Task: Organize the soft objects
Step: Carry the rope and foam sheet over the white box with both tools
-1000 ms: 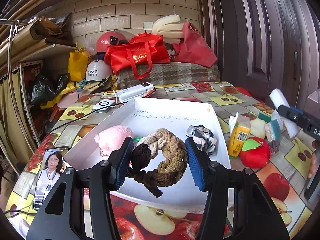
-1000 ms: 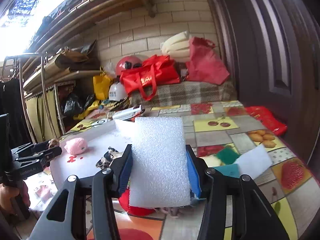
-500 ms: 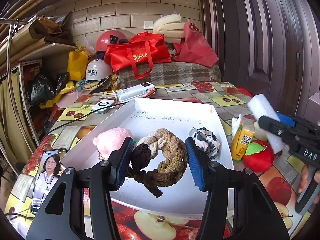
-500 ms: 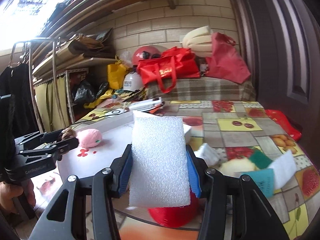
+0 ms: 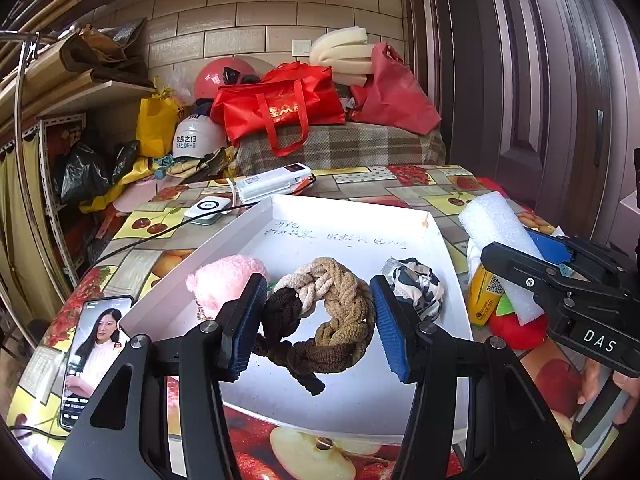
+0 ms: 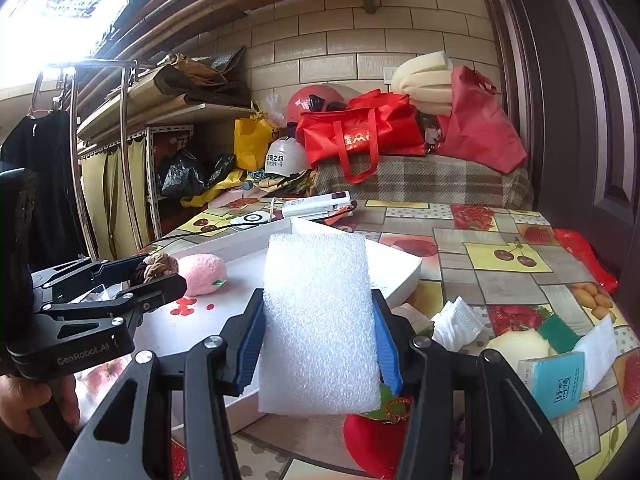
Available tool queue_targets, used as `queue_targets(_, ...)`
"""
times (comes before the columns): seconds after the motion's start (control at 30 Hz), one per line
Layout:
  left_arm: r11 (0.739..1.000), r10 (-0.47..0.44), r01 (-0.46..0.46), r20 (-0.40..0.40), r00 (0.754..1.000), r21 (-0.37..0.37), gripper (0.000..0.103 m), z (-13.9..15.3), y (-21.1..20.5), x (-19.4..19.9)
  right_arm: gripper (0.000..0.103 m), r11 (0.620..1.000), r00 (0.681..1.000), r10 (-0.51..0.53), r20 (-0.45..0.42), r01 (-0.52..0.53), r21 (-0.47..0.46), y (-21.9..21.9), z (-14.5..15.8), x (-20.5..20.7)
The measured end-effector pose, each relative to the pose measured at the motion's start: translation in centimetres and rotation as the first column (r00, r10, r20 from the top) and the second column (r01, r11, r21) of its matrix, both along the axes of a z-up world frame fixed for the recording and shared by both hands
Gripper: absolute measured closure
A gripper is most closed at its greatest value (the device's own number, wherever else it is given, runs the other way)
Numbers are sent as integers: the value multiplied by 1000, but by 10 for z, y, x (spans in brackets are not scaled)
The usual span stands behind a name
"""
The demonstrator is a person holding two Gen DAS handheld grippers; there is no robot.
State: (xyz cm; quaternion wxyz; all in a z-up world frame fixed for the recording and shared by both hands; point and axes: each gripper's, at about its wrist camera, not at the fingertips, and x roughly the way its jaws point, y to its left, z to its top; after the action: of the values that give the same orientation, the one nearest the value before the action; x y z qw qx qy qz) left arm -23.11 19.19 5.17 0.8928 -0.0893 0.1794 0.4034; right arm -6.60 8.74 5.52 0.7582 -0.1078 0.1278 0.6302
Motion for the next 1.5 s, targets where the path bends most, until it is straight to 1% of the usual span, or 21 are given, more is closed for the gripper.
queue_targets(0.37, 1000, 28, -28, 1, 1000, 12, 49, 2, 11, 5, 53, 1000, 1000, 8, -14, -8, -6, 14, 0, -5)
queue_targets(0.57, 999, 48, -48, 12, 999, -7, 49, 1, 24, 6, 53, 1000, 1000, 12, -24, -12, -26, 25, -2, -8)
queue_targets(0.93, 998, 68, -67, 14, 998, -22, 49, -1, 37, 10, 53, 998, 997, 3, -74, -8, -62, 46, -4, -4)
queue_targets(1.03, 997, 73, -72, 15, 997, -40, 49, -2, 45, 11, 53, 997, 997, -2, -78, -3, -71, 52, -5, -7)
queue_targets(1.13, 995, 70, -68, 21, 997, -78, 49, -4, 52, 9, 53, 997, 997, -5, -81, -2, -81, 59, -6, -7)
queue_targets(1.33, 990, 84, -79, 42, 996, -119, 49, -4, 61, 6, 53, 994, 994, -18, -111, 7, -106, 70, -7, -3)
queue_targets(1.4, 990, 98, -92, 51, 994, -111, 49, -3, 61, 4, 53, 994, 993, -21, -115, 9, -106, 72, -7, -3)
queue_targets(1.5, 992, 107, -103, 63, 992, -69, 49, 1, 58, 4, 53, 994, 994, -22, -111, 10, -107, 77, -6, -2)
